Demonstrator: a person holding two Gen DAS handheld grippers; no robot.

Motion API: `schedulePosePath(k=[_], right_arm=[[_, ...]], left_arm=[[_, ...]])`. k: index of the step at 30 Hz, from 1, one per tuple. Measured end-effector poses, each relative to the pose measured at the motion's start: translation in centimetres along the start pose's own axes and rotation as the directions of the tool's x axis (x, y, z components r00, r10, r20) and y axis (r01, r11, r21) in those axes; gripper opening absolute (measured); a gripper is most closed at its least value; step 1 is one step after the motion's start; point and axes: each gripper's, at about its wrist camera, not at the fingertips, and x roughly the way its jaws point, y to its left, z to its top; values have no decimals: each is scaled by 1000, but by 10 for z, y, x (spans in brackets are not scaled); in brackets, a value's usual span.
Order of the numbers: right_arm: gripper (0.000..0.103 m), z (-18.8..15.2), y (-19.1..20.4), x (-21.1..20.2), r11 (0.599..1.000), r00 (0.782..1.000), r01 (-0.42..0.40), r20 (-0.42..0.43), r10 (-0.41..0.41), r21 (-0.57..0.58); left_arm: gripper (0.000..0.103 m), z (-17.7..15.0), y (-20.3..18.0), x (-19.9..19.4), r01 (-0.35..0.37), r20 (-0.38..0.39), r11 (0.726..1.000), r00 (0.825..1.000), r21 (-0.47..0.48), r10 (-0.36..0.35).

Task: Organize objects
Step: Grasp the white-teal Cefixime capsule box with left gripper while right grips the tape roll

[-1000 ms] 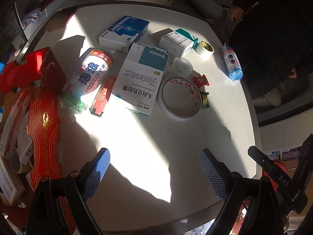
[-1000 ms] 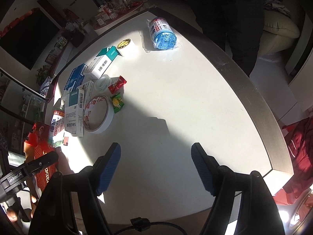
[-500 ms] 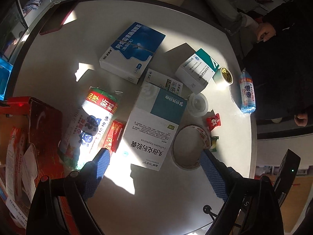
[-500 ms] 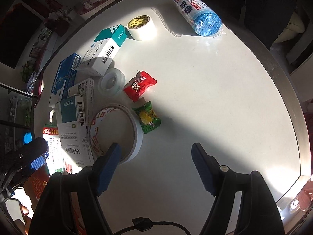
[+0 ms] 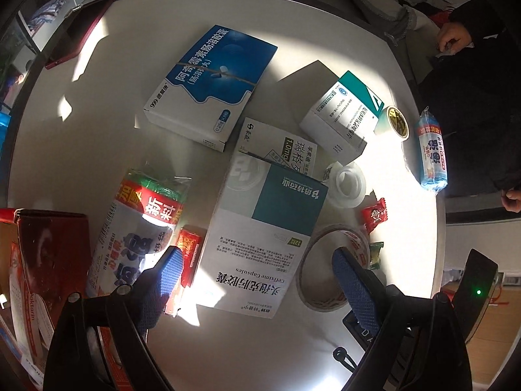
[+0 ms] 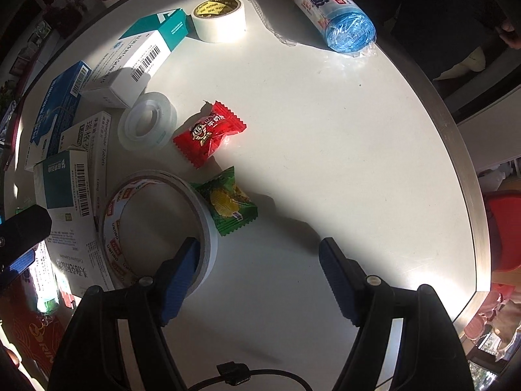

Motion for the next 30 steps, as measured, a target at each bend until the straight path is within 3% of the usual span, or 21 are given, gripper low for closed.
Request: schedulePosePath(k=[7, 14, 23, 30], right_arm=[[79, -8, -24, -2, 998, 998, 62, 16, -61, -33], [79, -15, -58, -3, 997, 997, 74, 19, -73, -32], [79, -16, -68, -2, 996, 997, 72, 30, -70, -61], [79, -12, -69, -1, 995, 997, 77, 29, -75, -68]], left_arm=[[95, 1, -17, 12, -20, -12, 999, 1000, 39, 21], [96, 4, -26, 21, -116, 11, 992, 993, 51, 116], [96, -9, -53, 46, -296, 47, 944, 955, 144, 292], [95, -17, -61, 59, -279, 38, 948, 960, 155, 276]])
